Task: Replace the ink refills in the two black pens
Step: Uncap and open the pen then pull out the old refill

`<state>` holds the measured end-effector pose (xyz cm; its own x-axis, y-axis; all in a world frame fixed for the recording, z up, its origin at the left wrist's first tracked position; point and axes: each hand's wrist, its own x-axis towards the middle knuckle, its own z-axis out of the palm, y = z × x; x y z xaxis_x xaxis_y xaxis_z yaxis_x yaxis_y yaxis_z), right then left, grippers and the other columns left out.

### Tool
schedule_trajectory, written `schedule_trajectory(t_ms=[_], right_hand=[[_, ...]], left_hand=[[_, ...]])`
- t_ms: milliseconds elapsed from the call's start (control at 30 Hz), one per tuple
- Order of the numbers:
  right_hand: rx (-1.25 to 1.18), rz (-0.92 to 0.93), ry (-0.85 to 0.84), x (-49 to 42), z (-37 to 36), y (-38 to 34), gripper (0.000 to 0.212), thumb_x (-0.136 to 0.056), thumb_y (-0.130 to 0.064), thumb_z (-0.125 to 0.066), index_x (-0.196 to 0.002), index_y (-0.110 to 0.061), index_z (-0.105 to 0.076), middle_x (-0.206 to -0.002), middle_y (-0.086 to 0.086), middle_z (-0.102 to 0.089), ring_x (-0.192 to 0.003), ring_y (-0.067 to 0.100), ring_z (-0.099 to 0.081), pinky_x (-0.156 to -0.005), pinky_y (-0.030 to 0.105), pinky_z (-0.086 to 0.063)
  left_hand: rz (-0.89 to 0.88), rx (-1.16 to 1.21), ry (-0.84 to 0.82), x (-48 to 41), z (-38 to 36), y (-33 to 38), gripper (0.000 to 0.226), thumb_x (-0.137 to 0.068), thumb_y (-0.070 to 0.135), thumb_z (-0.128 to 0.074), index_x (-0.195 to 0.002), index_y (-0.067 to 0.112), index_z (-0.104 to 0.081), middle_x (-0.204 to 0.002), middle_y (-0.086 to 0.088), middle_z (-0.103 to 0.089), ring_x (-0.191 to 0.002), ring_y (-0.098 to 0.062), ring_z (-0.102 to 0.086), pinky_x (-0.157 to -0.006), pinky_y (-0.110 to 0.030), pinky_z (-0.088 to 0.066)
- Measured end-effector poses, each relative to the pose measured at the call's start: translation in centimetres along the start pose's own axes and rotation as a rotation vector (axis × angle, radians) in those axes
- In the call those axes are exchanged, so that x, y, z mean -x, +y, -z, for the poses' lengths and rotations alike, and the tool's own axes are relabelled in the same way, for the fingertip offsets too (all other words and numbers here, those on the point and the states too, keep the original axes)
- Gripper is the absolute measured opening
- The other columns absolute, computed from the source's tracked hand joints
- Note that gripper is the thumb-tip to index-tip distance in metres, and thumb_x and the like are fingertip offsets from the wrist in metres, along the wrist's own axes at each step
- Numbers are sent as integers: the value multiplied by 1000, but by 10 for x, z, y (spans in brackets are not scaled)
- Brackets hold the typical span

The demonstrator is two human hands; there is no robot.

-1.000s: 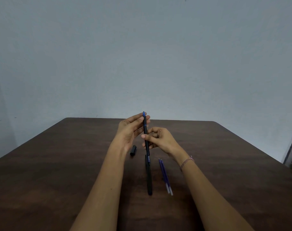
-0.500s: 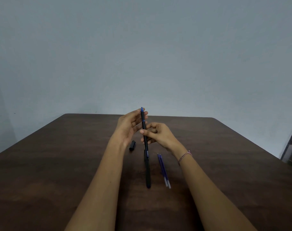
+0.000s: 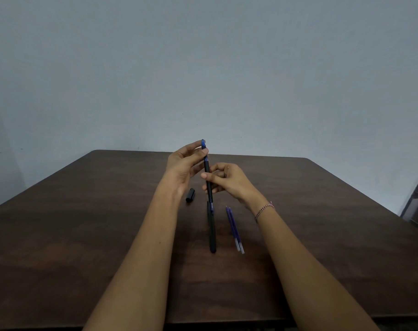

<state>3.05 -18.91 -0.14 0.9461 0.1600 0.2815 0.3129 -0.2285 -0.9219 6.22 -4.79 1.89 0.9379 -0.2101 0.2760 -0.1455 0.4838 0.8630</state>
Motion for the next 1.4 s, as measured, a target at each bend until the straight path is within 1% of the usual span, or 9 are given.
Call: schedule_trajectory(t_ms=[100, 267, 400, 500, 633, 767, 967, 1167, 1400], right_hand=[[15, -1, -9, -1, 0, 1, 14, -84, -24, -69, -91, -14, -62, -72, 5, -74, -70, 13, -72, -59, 18, -54], [27, -15, -22, -2, 1, 4, 16, -84, -25, -70, -91, -14, -61, -71, 5, -74, -72, 14, -72, -61, 20, -55], [53, -16, -41, -3, 0, 5, 15, -83, -26, -70, -88, -15, -61, -70, 4, -74, -70, 12, -72, -60, 19, -55], [59, -17, -58, -3, 0, 6, 15, -83, -26, -70, -88, -15, -62, -70, 4, -74, -70, 11, -72, -62, 20, -56], [70, -26, -70, -3, 0, 6, 15, -83, -26, -70, -87, -14, -62, -68, 3, -74, -69, 10, -71, -64, 21, -58], [80, -31, -81, -2, -2, 6, 15, -83, -26, -71, -86, -14, -62, -66, 1, -73, -68, 10, -71, -62, 19, -57], [98, -28, -98, -1, -2, 5, 13, -83, -27, -70, -84, -17, -62, -66, -1, -73, -69, 9, -71, -62, 18, -56], [117, -31, -115, -1, -3, 5, 13, -84, -28, -70, -84, -17, -62, -68, -1, -74, -70, 9, -71, -60, 17, -54], [131, -30, -130, 0, -3, 5, 13, -85, -26, -69, -86, -16, -61, -68, -2, -73, -69, 8, -70, -60, 16, -53]], left_hand=[[5, -7, 14, 0, -1, 1, 21, -77, 2, -70, -94, 14, -70, -82, -1, -63, -77, -14, -62, -73, -24, -56], [-11, 34, 61, 1, -2, 2, 19, -78, 0, -69, -93, 12, -69, -84, -1, -65, -74, -13, -62, -65, -20, -55], [-20, 69, 112, 2, -2, 4, 16, -80, 4, -70, -94, 11, -69, -82, -2, -66, -72, -15, -63, -65, -22, -56], [-18, 99, 138, 3, -1, 5, 15, -79, 5, -70, -92, 12, -69, -84, -3, -67, -74, -14, -64, -64, -22, -56], [-17, 132, 183, 3, 0, 6, 13, -78, 6, -71, -86, 16, -69, -82, 0, -69, -74, -11, -66, -63, -22, -54], [-21, 194, 229, 4, 1, 9, 13, -77, 7, -72, -84, 18, -68, -77, 4, -71, -72, -9, -67, -63, -22, -55], [-33, 244, 252, 6, 0, 10, 12, -79, 7, -70, -86, 16, -66, -82, -1, -68, -72, -11, -65, -67, -22, -55], [-73, 312, 279, 6, 1, 10, 11, -81, 4, -68, -86, 14, -66, -78, -1, -69, -70, -12, -65, -68, -23, -56], [-117, 306, 277, 4, 2, 10, 11, -82, 5, -67, -87, 15, -66, -77, 1, -70, -71, -13, -66, -70, -24, -56]])
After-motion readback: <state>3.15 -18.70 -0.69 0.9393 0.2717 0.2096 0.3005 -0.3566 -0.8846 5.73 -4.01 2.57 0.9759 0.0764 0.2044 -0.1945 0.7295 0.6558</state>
